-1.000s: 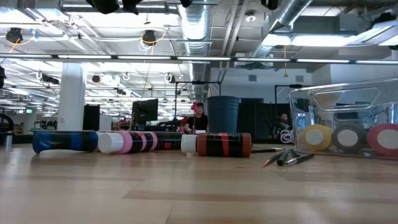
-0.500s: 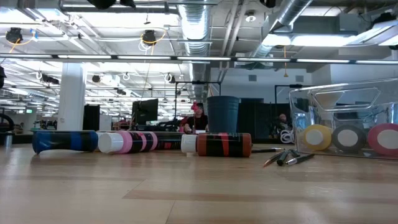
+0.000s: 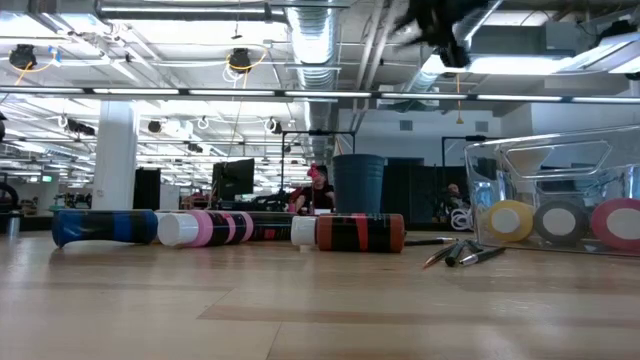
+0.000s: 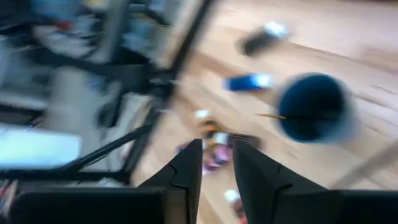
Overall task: Pick & Place Paint Supplies
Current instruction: Put the top paint brush into the blue cup
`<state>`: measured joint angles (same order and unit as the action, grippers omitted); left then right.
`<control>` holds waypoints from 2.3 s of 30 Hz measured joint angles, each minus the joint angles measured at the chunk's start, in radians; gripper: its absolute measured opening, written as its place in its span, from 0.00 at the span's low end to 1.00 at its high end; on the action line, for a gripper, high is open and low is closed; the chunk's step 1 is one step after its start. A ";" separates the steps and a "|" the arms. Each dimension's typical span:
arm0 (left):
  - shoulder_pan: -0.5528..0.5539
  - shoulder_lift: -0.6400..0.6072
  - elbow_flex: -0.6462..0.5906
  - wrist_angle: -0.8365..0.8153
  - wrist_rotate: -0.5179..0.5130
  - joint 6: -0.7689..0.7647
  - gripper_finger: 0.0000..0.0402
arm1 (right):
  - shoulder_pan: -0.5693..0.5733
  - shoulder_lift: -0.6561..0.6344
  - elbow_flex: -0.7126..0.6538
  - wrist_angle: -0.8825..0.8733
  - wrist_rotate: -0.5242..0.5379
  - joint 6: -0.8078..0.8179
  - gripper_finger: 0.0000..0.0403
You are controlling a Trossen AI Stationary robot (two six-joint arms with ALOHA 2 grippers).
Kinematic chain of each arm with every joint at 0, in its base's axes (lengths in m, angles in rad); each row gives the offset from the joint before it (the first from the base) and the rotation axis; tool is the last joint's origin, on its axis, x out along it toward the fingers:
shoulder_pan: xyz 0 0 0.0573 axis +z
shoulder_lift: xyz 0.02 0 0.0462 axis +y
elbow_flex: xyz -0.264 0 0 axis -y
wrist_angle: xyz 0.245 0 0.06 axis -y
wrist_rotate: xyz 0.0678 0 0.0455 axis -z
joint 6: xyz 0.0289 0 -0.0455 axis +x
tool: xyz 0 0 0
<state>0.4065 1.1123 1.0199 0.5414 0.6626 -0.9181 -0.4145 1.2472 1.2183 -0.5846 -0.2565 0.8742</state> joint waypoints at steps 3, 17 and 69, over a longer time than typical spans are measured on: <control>0.018 -0.015 -0.001 -0.131 0.021 0.056 0.31 | -0.057 0.068 -0.002 -0.029 -0.005 0.019 0.18; 0.005 -0.017 -0.002 -0.196 0.271 0.095 0.31 | -0.224 0.470 0.084 -0.271 -0.142 0.037 0.12; -0.054 -0.020 -0.149 -0.187 0.220 0.129 0.31 | -0.287 0.770 0.264 -0.398 -0.020 0.073 0.45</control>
<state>0.3527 1.0927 0.8707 0.3545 0.8822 -0.7895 -0.7017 2.0171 1.4826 -0.9828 -0.2764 0.9474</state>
